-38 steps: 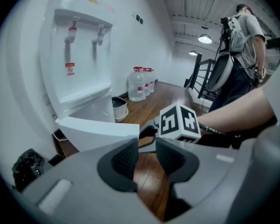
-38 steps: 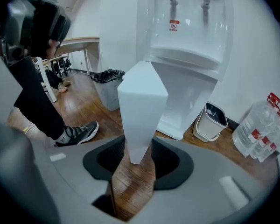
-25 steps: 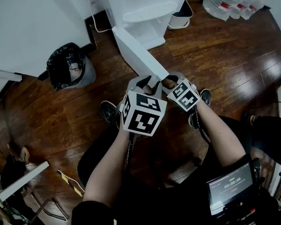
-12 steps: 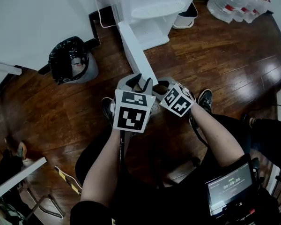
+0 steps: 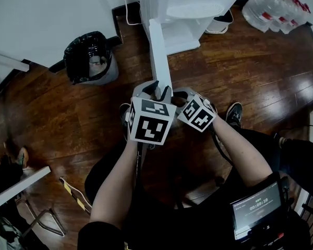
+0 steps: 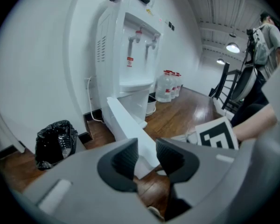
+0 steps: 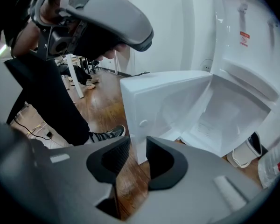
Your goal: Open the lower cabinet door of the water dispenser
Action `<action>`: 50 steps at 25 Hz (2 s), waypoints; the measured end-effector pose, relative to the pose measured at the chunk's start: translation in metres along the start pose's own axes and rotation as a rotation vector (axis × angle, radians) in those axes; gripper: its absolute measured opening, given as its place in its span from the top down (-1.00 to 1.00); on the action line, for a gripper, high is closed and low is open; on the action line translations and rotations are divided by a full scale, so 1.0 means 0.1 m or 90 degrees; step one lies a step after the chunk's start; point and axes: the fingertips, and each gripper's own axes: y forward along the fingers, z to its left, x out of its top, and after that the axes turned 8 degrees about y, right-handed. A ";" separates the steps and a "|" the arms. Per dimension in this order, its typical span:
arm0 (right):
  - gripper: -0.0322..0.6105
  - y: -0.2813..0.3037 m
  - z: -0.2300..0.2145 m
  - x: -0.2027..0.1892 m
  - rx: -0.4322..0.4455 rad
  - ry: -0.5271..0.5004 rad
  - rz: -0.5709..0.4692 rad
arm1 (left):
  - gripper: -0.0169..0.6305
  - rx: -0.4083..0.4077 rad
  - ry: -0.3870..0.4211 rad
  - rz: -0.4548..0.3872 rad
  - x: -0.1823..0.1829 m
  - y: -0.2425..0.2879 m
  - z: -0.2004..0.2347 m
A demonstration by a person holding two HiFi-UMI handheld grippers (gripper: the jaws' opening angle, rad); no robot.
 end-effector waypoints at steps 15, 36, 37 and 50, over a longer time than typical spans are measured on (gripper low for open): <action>0.56 0.26 0.26 0.33 0.031 -0.002 -0.027 | 0.28 0.047 0.007 0.052 -0.35 0.07 0.17; 0.60 -0.26 -0.21 0.92 -0.063 0.036 -0.131 | 0.37 0.259 0.024 0.082 -0.58 -0.07 1.22; 0.60 -0.38 -0.24 0.99 -0.065 0.040 -0.149 | 0.36 0.262 0.018 0.083 -0.59 -0.07 1.25; 0.65 -1.33 -0.56 1.56 -0.024 0.206 -0.305 | 0.33 0.293 -0.015 0.102 -0.57 -0.12 1.57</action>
